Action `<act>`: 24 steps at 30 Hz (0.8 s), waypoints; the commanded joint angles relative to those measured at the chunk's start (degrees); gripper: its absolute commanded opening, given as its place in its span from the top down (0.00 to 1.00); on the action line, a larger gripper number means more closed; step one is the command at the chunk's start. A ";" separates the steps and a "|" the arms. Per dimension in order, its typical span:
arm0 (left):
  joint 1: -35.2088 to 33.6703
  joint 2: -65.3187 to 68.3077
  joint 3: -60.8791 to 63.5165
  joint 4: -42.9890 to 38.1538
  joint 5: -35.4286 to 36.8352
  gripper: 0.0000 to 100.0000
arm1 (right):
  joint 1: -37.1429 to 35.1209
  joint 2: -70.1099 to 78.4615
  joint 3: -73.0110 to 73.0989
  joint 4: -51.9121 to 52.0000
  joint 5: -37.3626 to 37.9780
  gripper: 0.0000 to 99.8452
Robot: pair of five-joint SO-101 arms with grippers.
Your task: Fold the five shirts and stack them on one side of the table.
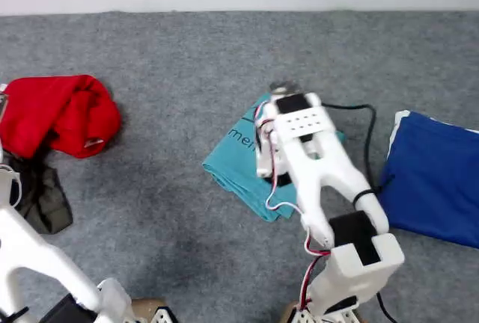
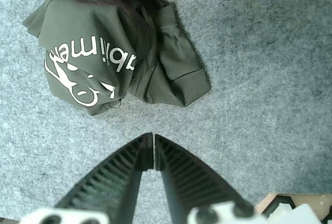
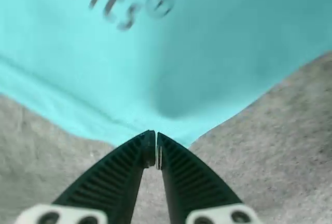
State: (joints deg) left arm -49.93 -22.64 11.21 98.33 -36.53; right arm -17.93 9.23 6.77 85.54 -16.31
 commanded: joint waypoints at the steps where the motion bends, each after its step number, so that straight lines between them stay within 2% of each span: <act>1: 0.44 -1.58 -0.40 0.00 0.00 0.98 | 3.30 -2.15 -4.31 -0.84 -5.01 0.93; 6: 0.44 -1.58 -0.31 0.00 0.00 0.98 | 4.00 1.98 -6.77 -0.92 -12.66 0.61; 9: 0.44 -1.58 -0.31 0.00 0.00 0.98 | 4.00 4.70 -8.18 -3.65 -15.65 0.50; 12: 0.44 -1.58 -0.31 0.00 0.00 0.98 | 4.18 7.52 -8.18 -8.22 -16.70 0.51; 19: 0.35 -1.58 -0.31 0.00 -0.09 0.98 | 5.32 15.16 -8.18 -17.01 -16.97 0.62; 24: 0.35 -1.58 -0.31 0.00 -0.09 0.98 | 5.49 21.49 -8.35 -19.65 -16.88 0.77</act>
State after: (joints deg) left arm -49.93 -22.64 11.21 98.33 -36.53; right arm -13.19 27.25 1.05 67.78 -32.92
